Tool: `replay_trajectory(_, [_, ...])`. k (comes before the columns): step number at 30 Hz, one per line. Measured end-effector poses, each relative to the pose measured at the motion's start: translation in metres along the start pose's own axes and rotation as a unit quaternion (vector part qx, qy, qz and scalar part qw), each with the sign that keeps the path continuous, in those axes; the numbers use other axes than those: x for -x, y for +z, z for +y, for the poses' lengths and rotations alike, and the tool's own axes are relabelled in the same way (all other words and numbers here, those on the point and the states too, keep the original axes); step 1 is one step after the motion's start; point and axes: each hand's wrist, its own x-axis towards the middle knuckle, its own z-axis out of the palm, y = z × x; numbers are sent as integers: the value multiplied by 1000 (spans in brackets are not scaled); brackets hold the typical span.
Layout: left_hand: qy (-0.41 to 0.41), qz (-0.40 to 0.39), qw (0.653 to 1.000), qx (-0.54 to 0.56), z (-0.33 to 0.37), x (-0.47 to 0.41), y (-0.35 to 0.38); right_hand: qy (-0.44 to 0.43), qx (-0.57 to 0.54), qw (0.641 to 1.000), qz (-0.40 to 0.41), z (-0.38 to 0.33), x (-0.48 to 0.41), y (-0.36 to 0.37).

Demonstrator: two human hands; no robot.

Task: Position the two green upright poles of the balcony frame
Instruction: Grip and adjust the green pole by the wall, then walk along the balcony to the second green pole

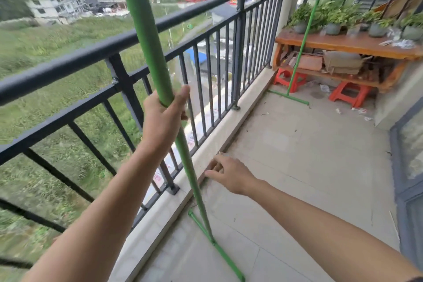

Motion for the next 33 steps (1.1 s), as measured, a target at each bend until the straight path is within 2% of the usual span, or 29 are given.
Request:
replay_trajectory(3, [-94, 18, 993, -66, -53, 42, 18, 53, -30, 998, -8, 67, 29, -23])
replay_trajectory(7, [-259, 8, 958, -120, -112, 115, 44, 141, -94, 984, 47, 154, 82, -63])
replay_trajectory(10, [-364, -83, 920, -117, -137, 158, 63, 204, -150, 961, 113, 207, 122, -90])
replay_trajectory(13, [-421, -158, 889, -85, -147, 167, 89, 263, -220, 925, 167, 246, 156, -108])
replay_trajectory(19, [-432, -212, 875, -60, -170, 113, 165, 340, -318, 850, 248, 297, 182, -130])
replay_trajectory(25, [-417, -258, 871, -28, -183, 17, 275, 376, -369, 787, 321, 344, 145, -172])
replay_trajectory(33, [-338, -336, 878, -45, -151, -116, 414, 366, -401, 738, 401, 382, 82, -277])
